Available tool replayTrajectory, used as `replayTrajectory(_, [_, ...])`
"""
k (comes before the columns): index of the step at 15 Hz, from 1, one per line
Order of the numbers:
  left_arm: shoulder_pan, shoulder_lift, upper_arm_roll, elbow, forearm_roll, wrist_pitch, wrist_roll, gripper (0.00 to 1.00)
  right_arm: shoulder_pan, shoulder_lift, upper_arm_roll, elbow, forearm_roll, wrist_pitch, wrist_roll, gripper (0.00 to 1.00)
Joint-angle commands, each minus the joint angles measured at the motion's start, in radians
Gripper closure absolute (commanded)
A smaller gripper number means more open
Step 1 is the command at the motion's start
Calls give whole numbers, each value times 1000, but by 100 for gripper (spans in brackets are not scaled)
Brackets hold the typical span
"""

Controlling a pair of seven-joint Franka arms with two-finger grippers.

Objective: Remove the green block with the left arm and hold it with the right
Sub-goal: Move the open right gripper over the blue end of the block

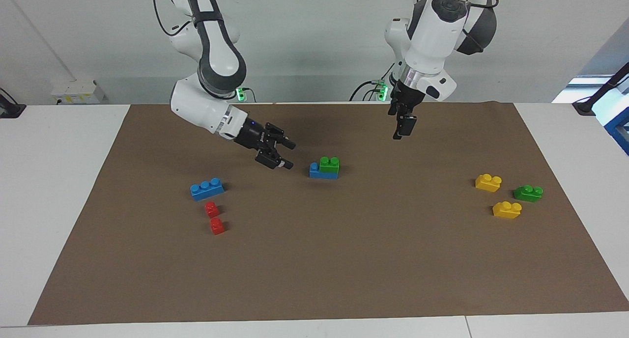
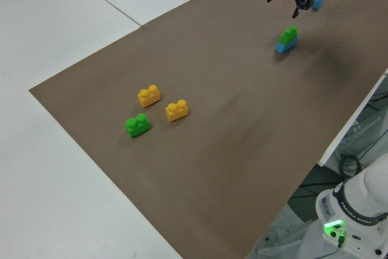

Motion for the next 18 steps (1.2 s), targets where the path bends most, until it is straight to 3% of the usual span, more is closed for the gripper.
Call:
replayTrajectory(1, [-18, -26, 14, -34, 0, 27, -18, 0, 4, 26, 3, -2, 64, 19, -88, 10])
replayTrajectory(6, [-17, -26, 14, -35, 0, 36, -25, 0, 104, 37, 1, -11, 116, 129, -103, 11])
replayTrajectory(10, [-18, -26, 14, -35, 0, 45, -41, 0, 130, 46, 3, -29, 131, 143, -138, 11])
replayTrajectory(12, [-20, -26, 14, -35, 0, 45, -48, 0, 133, 56, 1, -46, 226, 131, -206, 11])
replayTrajectory(18, [-27, -23, 12, -37, 0, 56, -71, 0, 132, 86, 3, -91, 357, -1, -286, 11])
